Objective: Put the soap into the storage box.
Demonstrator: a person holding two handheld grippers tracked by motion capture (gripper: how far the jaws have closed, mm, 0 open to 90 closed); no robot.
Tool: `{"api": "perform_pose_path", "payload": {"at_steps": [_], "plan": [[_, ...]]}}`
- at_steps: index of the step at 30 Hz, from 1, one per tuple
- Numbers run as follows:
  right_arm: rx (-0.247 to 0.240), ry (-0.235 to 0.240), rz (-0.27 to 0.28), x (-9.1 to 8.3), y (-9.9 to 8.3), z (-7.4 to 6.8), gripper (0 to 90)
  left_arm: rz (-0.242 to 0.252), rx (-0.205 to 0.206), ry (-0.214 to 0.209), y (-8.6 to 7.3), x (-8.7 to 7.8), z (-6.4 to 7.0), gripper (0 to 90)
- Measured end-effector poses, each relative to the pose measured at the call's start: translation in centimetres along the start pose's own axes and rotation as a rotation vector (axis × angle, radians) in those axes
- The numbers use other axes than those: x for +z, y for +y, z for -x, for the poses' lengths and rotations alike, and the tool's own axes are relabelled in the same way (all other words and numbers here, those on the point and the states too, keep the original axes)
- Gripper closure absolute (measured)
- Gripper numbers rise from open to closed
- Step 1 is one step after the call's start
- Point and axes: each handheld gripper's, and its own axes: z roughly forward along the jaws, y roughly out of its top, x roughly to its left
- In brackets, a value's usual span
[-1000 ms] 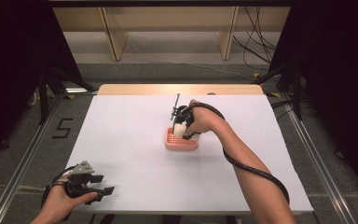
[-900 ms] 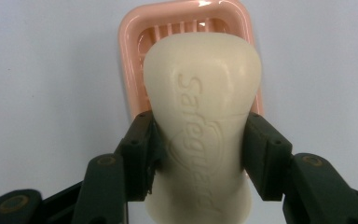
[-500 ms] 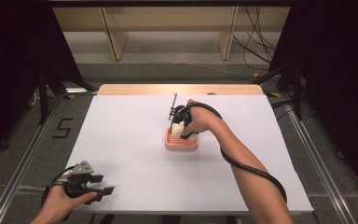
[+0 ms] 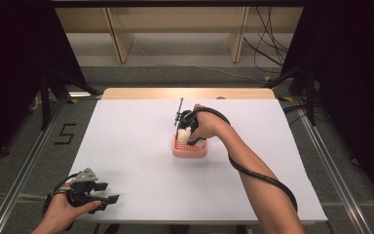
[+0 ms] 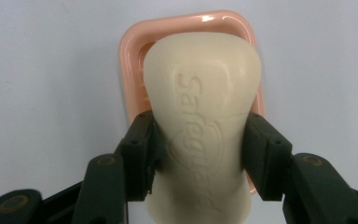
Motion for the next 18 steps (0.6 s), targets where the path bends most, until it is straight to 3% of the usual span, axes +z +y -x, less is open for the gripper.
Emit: {"api": "perform_pose_path", "payload": {"at_steps": [2, 6, 8, 9, 10, 14, 15, 17, 18], "plan": [[0.033, 0.005, -0.01, 0.03, 0.02, -0.22, 50.4, 0.0, -0.001, 0.0, 0.0, 0.0, 0.0, 30.3], [-0.004, 0.007, 0.003, 0.26, 0.05, 0.1, 50.4, 0.0, 0.0, 0.0, 0.0, 0.01, 0.0, 30.3], [0.013, 0.008, 0.001, 0.33, 0.03, -0.04, 50.4, 0.0, 0.0, 0.0, 0.01, 0.01, 0.0, 30.3], [-0.027, -0.004, 0.012, 0.35, 0.07, 0.22, 50.4, 0.0, -0.001, 0.0, 0.0, 0.01, 0.0, 30.3], [0.018, 0.005, 0.001, 0.35, 0.02, -0.04, 50.4, -0.001, 0.001, 0.0, 0.0, 0.01, 0.0, 30.3], [0.04, 0.012, -0.012, 0.42, -0.01, -0.13, 50.4, 0.004, -0.009, -0.006, -0.06, -0.01, 0.07, 30.3], [0.069, 0.023, -0.026, 0.39, -0.02, -0.29, 50.4, 0.004, -0.009, -0.006, -0.06, -0.01, 0.07, 30.3], [0.001, 0.003, 0.004, 0.56, 0.01, 0.17, 50.4, 0.008, -0.001, -0.009, -0.08, -0.06, 0.04, 30.3], [0.003, 0.004, 0.005, 0.6, 0.02, 0.17, 50.4, 0.012, -0.001, -0.009, -0.08, -0.05, 0.05, 30.3]]}}
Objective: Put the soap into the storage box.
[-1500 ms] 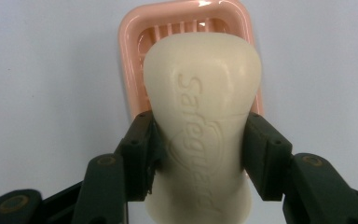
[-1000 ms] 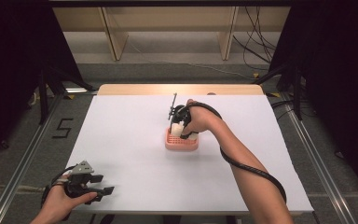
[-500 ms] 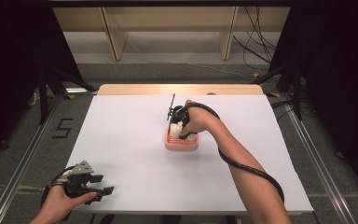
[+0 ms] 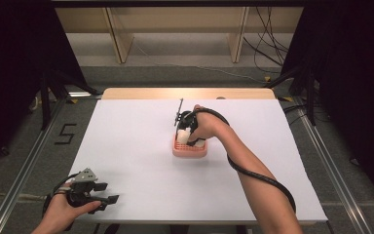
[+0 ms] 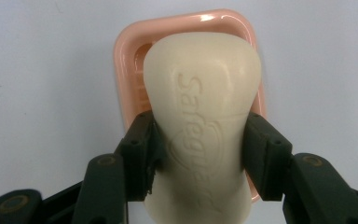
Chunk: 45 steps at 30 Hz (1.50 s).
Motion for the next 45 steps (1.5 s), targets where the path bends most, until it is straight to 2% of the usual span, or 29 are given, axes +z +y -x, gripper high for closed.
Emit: {"api": "perform_pose_path", "payload": {"at_steps": [3, 4, 6, 9, 11, 12, 13, 14, 15, 16, 17, 18, 19, 21, 22, 23, 25, 26, 27, 28, 29, 31, 33, 35, 37, 39, 42, 43, 45], "plan": [[-0.003, -0.003, -0.001, 0.1, 0.1, 0.0, 50.4, -0.003, 0.0, 0.001, 0.0, 0.0, 0.0, 30.3], [0.032, 0.004, -0.007, 0.1, 0.1, -0.2, 50.4, -0.001, 0.0, 0.0, 0.0, 0.0, 0.0, 30.3], [0.036, 0.008, -0.012, 0.1, 0.1, -0.2, 50.4, 0.001, 0.0, 0.0, 0.0, 0.0, 0.0, 30.3], [0.02, -0.001, -0.007, 0.2, 0.1, -0.1, 50.3, 0.0, 0.0, -0.002, 0.0, 0.0, 0.0, 30.3], [-0.022, 0.003, 0.007, 0.4, 0.2, 0.2, 50.4, -0.003, 0.0, -0.002, 0.0, 0.0, 0.0, 30.3], [0.025, 0.016, -0.008, 0.4, 0.2, -0.1, 50.4, -0.001, 0.0, -0.002, 0.0, 0.0, 0.0, 30.3], [0.006, 0.014, -0.003, 0.4, 0.2, 0.0, 50.4, -0.005, 0.001, -0.002, 0.0, 0.0, 0.0, 30.3], [0.021, 0.008, -0.007, 0.5, 0.2, -0.1, 50.3, -0.004, 0.001, -0.002, 0.0, 0.0, 0.0, 30.3], [-0.019, 0.006, 0.004, 0.6, 0.2, 0.1, 50.4, -0.004, 0.001, -0.002, 0.0, 0.0, 0.0, 30.3], [0.007, 0.009, -0.006, 0.6, 0.2, 0.0, 50.4, -0.004, 0.001, -0.001, 0.0, 0.0, 0.0, 30.3], [0.008, 0.009, -0.006, 0.7, 0.2, 0.0, 50.4, -0.002, 0.001, -0.002, 0.0, 0.0, 0.0, 30.3], [0.037, 0.023, -0.014, 0.7, 0.2, -0.1, 50.4, -0.004, 0.001, -0.003, 0.0, 0.0, 0.0, 30.3], [0.017, 0.017, -0.002, 0.8, 0.2, 0.0, 50.3, -0.005, -0.012, -0.005, 0.0, 0.1, 0.0, 30.3], [0.003, 0.011, -0.006, 1.0, 0.1, 0.2, 50.4, -0.005, -0.011, -0.005, 0.0, 0.0, 0.0, 30.3], [0.038, 0.02, -0.014, 1.0, 0.1, 0.0, 50.4, -0.004, -0.002, -0.003, 0.0, 0.0, 0.0, 30.3], [0.014, 0.017, -0.013, 1.0, 0.1, 0.2, 50.4, -0.003, 0.001, -0.003, 0.0, 0.0, 0.0, 30.3], [0.004, 0.015, -0.011, 1.2, 0.0, 0.2, 50.3, -0.005, 0.001, -0.004, 0.0, 0.0, 0.0, 30.3], [0.022, 0.021, -0.014, 1.3, 0.0, 0.1, 50.4, -0.005, 0.001, -0.004, 0.0, 0.0, 0.0, 30.3], [0.011, 0.019, -0.013, 1.3, 0.1, 0.1, 50.4, -0.005, 0.002, -0.004, 0.0, 0.0, 0.0, 30.3], [0.065, 0.028, -0.022, 1.2, 0.2, -0.3, 50.3, -0.005, -0.011, -0.005, 0.0, 0.0, 0.0, 30.3], [0.082, 0.034, -0.013, 1.3, 0.2, -0.4, 50.3, -0.006, -0.013, -0.007, 0.0, 0.1, 0.0, 30.3], [0.065, 0.03, -0.012, 1.3, 0.2, -0.4, 50.3, -0.007, -0.013, -0.007, 0.0, 0.1, 0.0, 30.3], [0.068, 0.037, -0.01, 1.4, 0.2, -0.3, 50.4, -0.009, 0.002, 0.006, 0.0, 0.1, -0.1, 30.3], [0.088, 0.043, -0.016, 1.4, 0.2, -0.4, 50.4, -0.008, -0.01, 0.001, 0.0, 0.1, 0.0, 30.3], [0.075, 0.042, -0.018, 1.5, 0.2, -0.3, 50.3, -0.01, -0.01, 0.003, 0.0, 0.1, 0.0, 30.3], [0.083, 0.049, -0.016, 1.6, 0.3, -0.3, 50.3, -0.011, -0.01, 0.003, 0.0, 0.1, 0.0, 30.3], [0.053, 0.045, -0.01, 1.7, 0.3, -0.2, 50.3, -0.007, -0.013, -0.008, 0.0, 0.1, 0.0, 30.3], [0.08, 0.051, -0.02, 1.7, 0.4, -0.4, 50.4, -0.007, -0.013, -0.007, 0.0, 0.1, 0.0, 30.3], [0.092, 0.073, 0.014, 2.0, 0.3, -0.4, 50.3, -0.01, -0.009, -0.009, 0.0, 0.0, 0.0, 30.3]]}}
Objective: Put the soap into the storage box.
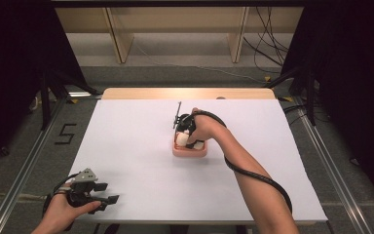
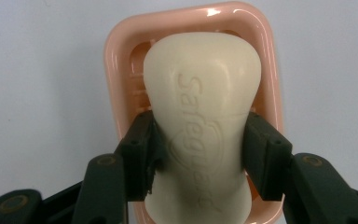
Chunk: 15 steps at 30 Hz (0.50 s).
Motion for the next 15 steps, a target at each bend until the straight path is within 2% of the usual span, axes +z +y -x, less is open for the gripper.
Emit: {"api": "perform_pose_path", "payload": {"at_steps": [4, 6, 8, 11, 13, 15], "plan": [[-0.021, -0.029, -0.035, -0.11, 0.15, -0.05, 50.4, 0.003, 0.001, 0.002, -0.01, -0.03, 0.02, 30.3], [-0.027, -0.029, -0.032, -0.08, 0.18, 0.08, 50.3, 0.004, 0.013, 0.005, 0.01, -0.07, -0.03, 30.3], [-0.012, -0.023, -0.033, -0.09, 0.18, -0.01, 50.3, 0.004, 0.012, 0.005, 0.02, -0.07, -0.03, 30.3], [-0.038, -0.03, -0.028, -0.03, 0.24, 0.08, 50.4, 0.005, 0.012, 0.005, 0.02, -0.07, -0.03, 30.3], [-0.02, -0.026, -0.033, 0.0, 0.23, -0.02, 50.3, 0.006, 0.011, 0.005, 0.01, -0.07, -0.03, 30.3], [-0.024, -0.028, -0.031, 0.02, 0.23, 0.02, 50.3, 0.006, 0.011, 0.005, 0.01, -0.08, -0.04, 30.3]]}}
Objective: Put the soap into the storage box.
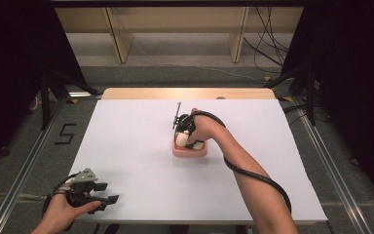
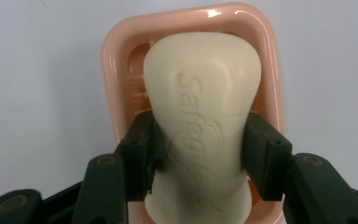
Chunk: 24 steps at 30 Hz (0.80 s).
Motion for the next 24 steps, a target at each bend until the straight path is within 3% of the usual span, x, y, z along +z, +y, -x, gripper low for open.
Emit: {"api": "perform_pose_path", "payload": {"at_steps": [1, 2, 6, 8, 9, 15, 18, 19, 20, 21, 22, 23, 24], "plan": [[0.024, -0.003, -0.009, 0.0, 0.0, 0.0, 50.3, 0.0, 0.0, 0.0, 0.0, 0.0, 0.0, 30.3], [-0.003, -0.008, -0.003, 0.1, 0.0, 0.2, 50.3, 0.005, -0.006, 0.0, 0.0, 0.0, 0.0, 30.3], [0.024, -0.005, -0.003, 0.1, -0.1, 0.2, 49.4, 0.005, -0.004, -0.002, 0.0, 0.0, 0.0, 30.3], [0.01, -0.014, 0.004, -0.1, -0.1, 0.3, 48.9, 0.0, 0.001, 0.0, 0.0, 0.0, 0.0, 30.3], [0.038, -0.013, 0.0, -0.2, -0.2, 0.2, 48.6, 0.0, 0.001, 0.0, 0.0, 0.0, 0.0, 30.3], [0.029, -0.013, 0.043, -1.0, -0.1, 0.3, 41.6, 0.004, 0.001, 0.001, 0.0, 0.0, 0.0, 30.3], [0.064, -0.003, 0.06, -1.3, -0.2, 0.0, 40.2, 0.007, -0.011, 0.002, 0.0, 0.1, 0.1, 30.3], [0.05, -0.006, 0.065, -1.3, -0.3, 0.1, 40.1, -0.002, -0.011, -0.001, 0.0, 0.0, 0.1, 30.3], [0.005, -0.02, 0.074, -1.3, -0.4, 0.3, 39.9, -0.001, -0.01, -0.001, 0.0, 0.0, 0.1, 30.3], [0.038, -0.013, 0.066, -1.4, -0.5, 0.0, 39.6, -0.001, -0.011, -0.001, 0.0, 0.1, 0.1, 30.3], [0.04, -0.012, 0.066, -1.5, -0.6, -0.1, 39.3, -0.001, -0.009, 0.001, 0.0, 0.0, 0.1, 30.3], [-0.008, -0.04, 0.061, -1.8, -0.8, 0.2, 38.9, -0.001, 0.005, 0.001, 0.0, 0.0, 0.0, 30.3], [0.02, -0.033, 0.064, -1.9, -0.9, -0.1, 38.6, -0.001, 0.004, 0.002, 0.0, 0.0, 0.1, 30.3]]}}
